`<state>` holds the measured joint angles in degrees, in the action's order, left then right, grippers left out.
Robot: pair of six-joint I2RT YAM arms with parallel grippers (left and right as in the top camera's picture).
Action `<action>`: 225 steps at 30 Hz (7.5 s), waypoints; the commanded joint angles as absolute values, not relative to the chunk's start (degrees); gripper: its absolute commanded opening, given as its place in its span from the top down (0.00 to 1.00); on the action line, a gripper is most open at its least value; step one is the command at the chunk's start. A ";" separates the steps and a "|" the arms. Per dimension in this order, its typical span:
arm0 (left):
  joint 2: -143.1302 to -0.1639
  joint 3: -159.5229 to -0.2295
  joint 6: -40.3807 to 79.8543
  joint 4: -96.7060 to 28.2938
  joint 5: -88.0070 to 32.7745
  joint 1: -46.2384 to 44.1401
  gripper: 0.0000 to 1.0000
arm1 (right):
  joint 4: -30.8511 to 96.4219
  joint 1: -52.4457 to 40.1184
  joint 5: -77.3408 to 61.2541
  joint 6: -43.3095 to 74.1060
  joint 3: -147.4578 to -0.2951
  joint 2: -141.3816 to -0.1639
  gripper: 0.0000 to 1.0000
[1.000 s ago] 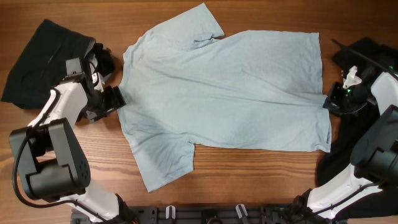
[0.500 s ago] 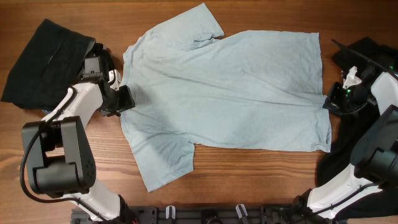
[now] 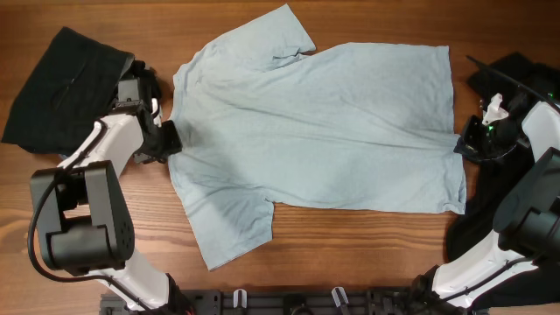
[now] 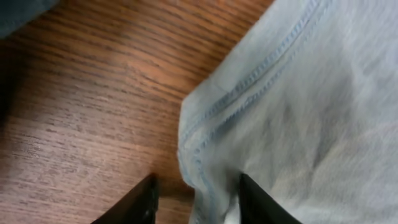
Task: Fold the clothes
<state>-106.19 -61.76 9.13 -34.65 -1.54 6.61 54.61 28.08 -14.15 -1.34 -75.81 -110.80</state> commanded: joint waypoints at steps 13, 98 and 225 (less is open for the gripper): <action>-109.54 -59.94 9.41 -40.88 -6.79 6.98 0.66 | 54.72 28.47 -15.09 -0.89 -76.77 -111.74 0.96; -105.71 -104.27 6.20 -43.68 -16.80 5.91 0.95 | 74.13 25.98 -28.10 0.78 -112.49 -105.19 0.91; -110.59 -64.12 17.10 -66.94 2.04 6.09 0.96 | 71.77 27.73 -20.34 6.42 -94.04 -99.66 0.27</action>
<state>-111.11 -64.84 11.60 -64.90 -3.33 3.36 69.80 27.92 -24.21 3.68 -93.91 -100.29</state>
